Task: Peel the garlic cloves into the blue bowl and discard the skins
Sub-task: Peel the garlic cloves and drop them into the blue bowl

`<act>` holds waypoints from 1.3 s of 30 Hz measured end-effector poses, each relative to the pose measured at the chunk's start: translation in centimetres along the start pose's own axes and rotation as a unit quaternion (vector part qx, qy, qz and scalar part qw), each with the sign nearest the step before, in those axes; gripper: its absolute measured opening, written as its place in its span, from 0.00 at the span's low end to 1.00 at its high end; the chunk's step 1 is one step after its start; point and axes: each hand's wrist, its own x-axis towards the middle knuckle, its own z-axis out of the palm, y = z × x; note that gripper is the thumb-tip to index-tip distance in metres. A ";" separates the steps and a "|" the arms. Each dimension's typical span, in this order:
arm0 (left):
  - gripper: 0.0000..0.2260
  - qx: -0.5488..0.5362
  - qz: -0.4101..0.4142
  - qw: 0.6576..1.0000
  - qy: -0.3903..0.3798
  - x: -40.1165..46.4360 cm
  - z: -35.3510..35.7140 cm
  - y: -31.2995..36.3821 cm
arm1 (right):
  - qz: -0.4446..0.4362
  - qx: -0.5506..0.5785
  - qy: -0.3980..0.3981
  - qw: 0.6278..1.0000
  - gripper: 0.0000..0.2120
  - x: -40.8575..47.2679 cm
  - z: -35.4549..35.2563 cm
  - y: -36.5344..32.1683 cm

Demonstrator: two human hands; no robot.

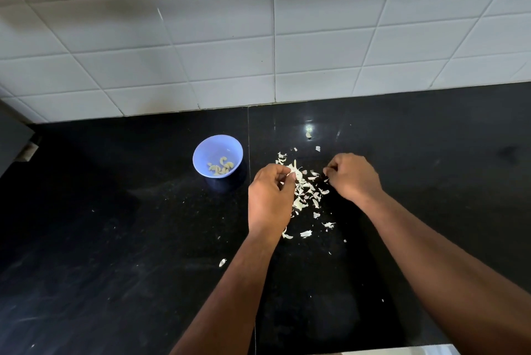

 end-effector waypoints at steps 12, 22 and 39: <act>0.06 -0.304 -0.220 0.920 -0.115 0.1 1.0 1.9 | 0.058 0.531 -0.124 0.836 0.08 -4.8 0.0 -1.7; 0.05 -0.341 -0.235 0.903 -0.113 -0.1 0.3 2.4 | 0.035 0.554 -0.086 0.828 0.07 -6.2 -0.1 -3.3; 0.06 -0.225 -0.167 0.957 -0.077 -0.4 0.4 3.2 | 0.018 0.576 -0.047 0.816 0.05 -7.5 1.1 -4.1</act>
